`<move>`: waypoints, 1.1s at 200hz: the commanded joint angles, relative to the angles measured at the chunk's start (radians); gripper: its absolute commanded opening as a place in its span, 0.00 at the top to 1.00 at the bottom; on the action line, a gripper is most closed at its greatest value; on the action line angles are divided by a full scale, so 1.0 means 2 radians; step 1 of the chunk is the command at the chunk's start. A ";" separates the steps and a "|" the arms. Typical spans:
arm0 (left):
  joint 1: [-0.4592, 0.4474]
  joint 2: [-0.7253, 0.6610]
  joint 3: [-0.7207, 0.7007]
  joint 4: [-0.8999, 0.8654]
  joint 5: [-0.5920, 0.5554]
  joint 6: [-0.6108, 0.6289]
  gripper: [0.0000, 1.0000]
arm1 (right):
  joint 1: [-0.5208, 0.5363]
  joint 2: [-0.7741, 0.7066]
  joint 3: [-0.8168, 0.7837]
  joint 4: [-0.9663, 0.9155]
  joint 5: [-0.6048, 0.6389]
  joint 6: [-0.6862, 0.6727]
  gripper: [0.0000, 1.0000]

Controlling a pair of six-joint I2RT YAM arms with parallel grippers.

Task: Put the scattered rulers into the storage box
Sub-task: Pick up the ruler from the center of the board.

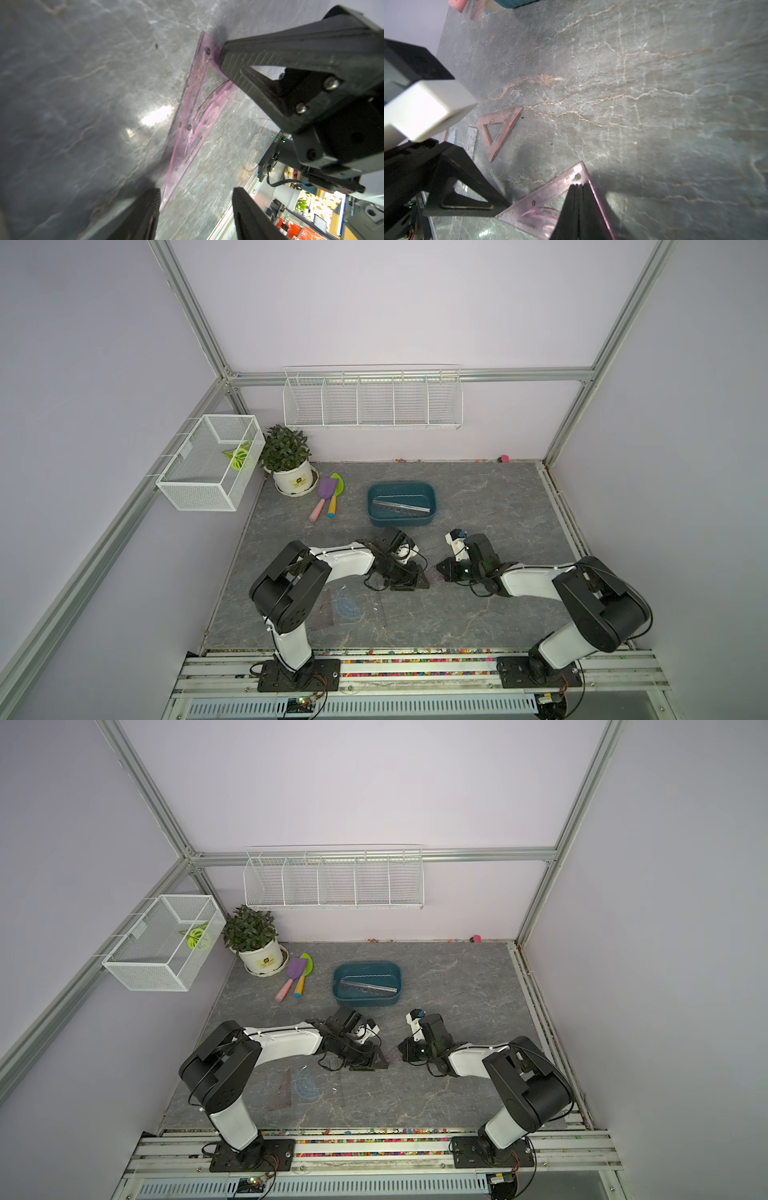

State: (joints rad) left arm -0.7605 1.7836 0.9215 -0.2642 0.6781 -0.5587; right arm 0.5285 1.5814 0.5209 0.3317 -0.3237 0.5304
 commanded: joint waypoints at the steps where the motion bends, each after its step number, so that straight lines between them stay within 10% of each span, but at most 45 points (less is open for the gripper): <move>1: 0.002 0.043 -0.036 -0.013 -0.032 -0.003 0.40 | -0.003 0.012 -0.020 -0.049 0.006 0.003 0.93; 128: 0.004 0.097 -0.048 0.048 -0.036 -0.019 0.97 | -0.003 -0.004 -0.020 -0.062 0.002 0.002 0.93; 220: 0.004 0.036 -0.062 0.056 -0.030 -0.034 1.00 | -0.053 -0.134 0.010 -0.166 0.002 -0.025 0.91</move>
State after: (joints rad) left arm -0.7494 1.8618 0.8497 -0.0242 0.7670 -0.6090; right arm 0.4622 1.4078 0.5175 0.1146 -0.3283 0.5186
